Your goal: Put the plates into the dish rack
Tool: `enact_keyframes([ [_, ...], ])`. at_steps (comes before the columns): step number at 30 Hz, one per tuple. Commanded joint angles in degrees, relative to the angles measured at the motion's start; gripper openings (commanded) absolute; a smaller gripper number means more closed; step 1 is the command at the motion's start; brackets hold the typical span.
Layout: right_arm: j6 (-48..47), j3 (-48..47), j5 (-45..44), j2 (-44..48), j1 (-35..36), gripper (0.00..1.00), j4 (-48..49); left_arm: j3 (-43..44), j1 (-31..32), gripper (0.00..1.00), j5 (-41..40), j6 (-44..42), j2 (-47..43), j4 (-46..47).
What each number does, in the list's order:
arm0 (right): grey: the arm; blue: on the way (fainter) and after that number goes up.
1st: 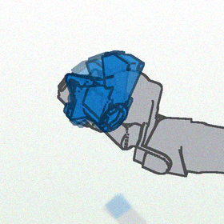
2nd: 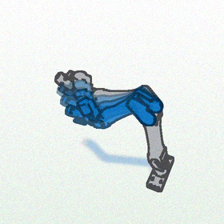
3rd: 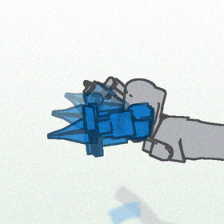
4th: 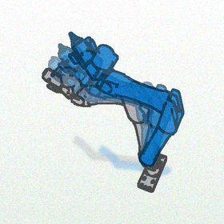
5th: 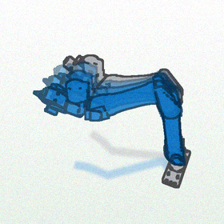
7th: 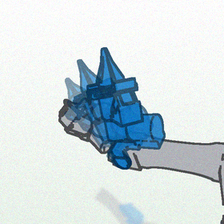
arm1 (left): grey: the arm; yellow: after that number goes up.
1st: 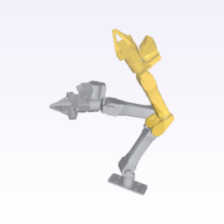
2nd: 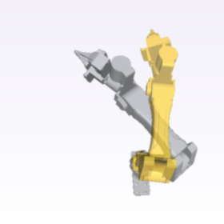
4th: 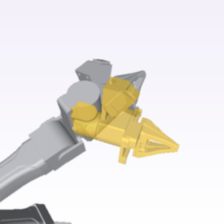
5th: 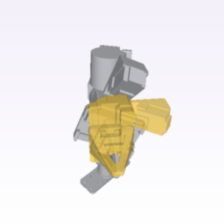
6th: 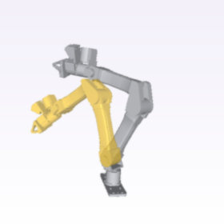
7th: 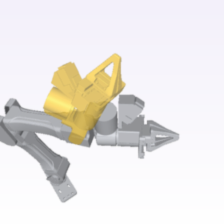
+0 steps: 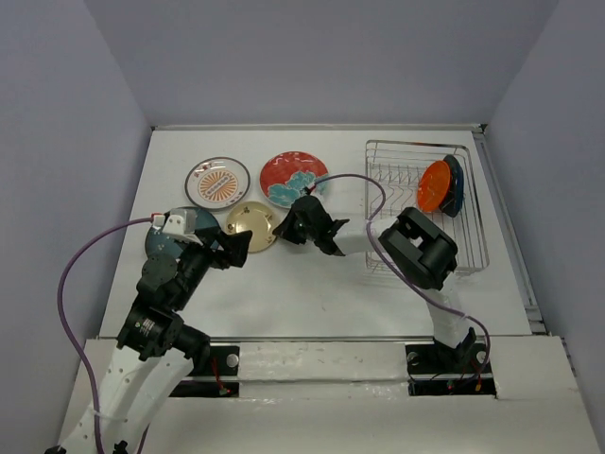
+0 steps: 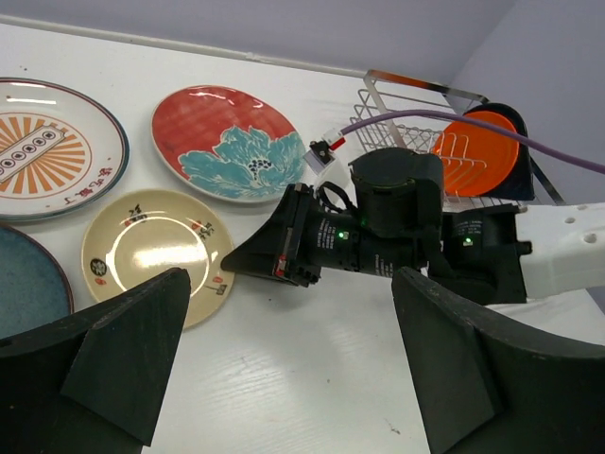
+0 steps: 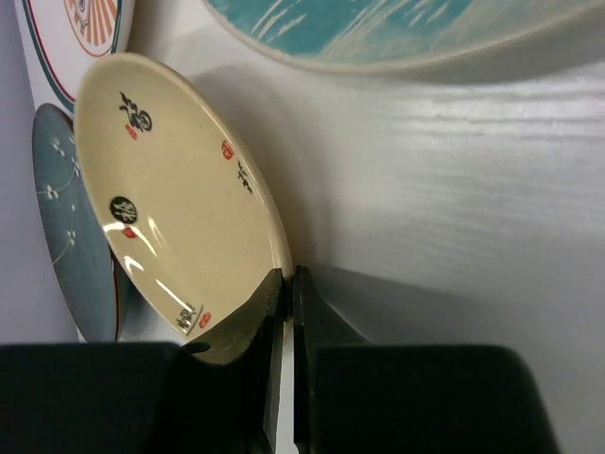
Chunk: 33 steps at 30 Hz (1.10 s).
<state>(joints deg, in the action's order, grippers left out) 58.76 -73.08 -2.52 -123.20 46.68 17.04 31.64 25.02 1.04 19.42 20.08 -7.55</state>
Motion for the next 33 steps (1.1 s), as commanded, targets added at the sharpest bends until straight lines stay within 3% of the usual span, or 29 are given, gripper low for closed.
enact_keyframes([
  [1, -5.74, 4.34, -10.02, 7.95, 4.81, 0.07, -2.96, 1.67, -0.14, 0.99, 0.90, -0.26, -0.91, 2.98],
  [5, -10.24, 8.03, -13.29, 16.72, 5.44, 0.07, -5.78, 1.58, -0.14, 0.99, 1.42, -0.35, -1.35, 3.16],
  [11, -23.23, 10.59, -32.50, 31.51, 5.44, 0.07, -16.58, 1.58, 0.03, 0.99, 1.95, -0.44, -2.23, 3.33],
  [16, -36.92, 7.26, -43.33, 42.24, -1.30, 0.07, -25.36, 1.58, 0.47, 0.99, 2.04, -0.61, -3.11, 3.42],
  [20, -51.70, 3.22, -56.67, 43.74, -8.08, 0.07, -27.67, 1.50, 1.09, 0.99, 1.86, -0.61, -3.99, 3.33],
  [25, -65.60, -1.53, -62.69, 41.81, -17.04, 0.07, -28.90, 1.50, 1.79, 0.99, 1.77, -0.61, -4.78, 3.33],
  [33, -66.85, -4.88, -63.40, 36.98, -23.73, 0.07, -32.59, 1.50, 2.32, 0.99, 1.42, -0.61, -5.22, 3.16],
])
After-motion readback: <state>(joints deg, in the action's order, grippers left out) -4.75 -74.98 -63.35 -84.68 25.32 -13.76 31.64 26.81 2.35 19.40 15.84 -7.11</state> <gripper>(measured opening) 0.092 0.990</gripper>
